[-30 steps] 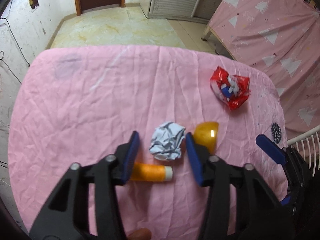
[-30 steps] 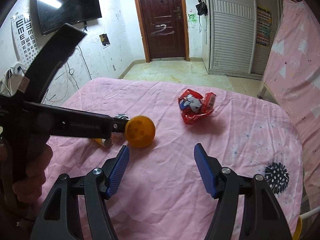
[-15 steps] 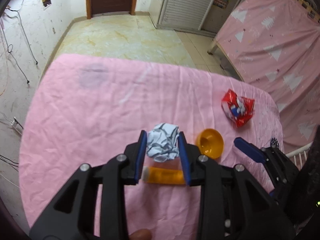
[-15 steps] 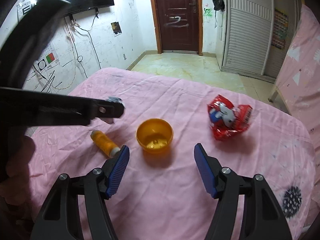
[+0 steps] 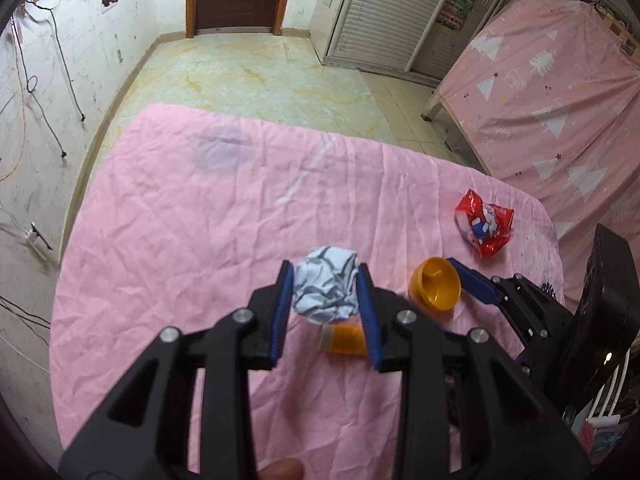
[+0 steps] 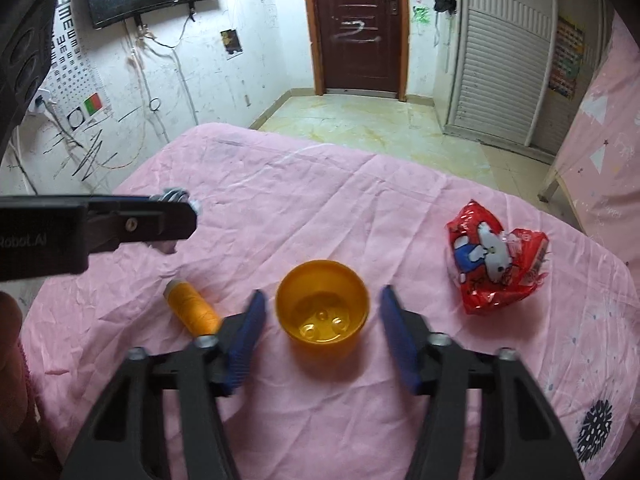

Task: Collect trash
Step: 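Carry the paper and orange cup over the yellow bin and open both tools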

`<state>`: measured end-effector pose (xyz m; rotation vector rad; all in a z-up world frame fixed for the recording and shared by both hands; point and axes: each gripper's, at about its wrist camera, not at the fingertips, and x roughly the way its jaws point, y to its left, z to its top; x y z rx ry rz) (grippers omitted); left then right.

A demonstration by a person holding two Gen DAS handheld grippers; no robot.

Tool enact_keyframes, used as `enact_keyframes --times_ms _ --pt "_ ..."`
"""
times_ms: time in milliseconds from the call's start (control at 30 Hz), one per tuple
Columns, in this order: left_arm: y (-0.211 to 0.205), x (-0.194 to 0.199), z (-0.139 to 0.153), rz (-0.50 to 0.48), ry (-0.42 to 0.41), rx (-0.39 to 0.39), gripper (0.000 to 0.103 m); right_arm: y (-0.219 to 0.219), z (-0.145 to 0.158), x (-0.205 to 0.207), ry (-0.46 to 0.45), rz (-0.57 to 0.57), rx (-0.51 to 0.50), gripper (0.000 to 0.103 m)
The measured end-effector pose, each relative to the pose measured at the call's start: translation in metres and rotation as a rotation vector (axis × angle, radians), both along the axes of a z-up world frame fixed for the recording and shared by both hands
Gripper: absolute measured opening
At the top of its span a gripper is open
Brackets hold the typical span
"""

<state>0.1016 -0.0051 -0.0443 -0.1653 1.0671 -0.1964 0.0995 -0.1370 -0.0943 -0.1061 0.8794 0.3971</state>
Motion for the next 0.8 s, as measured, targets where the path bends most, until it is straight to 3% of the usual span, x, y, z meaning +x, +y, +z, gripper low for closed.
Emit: enact_keyframes --times_ms 467,800 --pt "-0.023 -0.019 0.006 -0.023 -0.018 0.031 0.03 -0.029 0.027 -0.023 -0.097 -0.067 0.079 0.034" --pt "-0.064 -0.04 0.02 -0.074 -0.053 0.067 0.03 -0.087 0.055 -0.064 -0.186 -0.175 0.167 0.035"
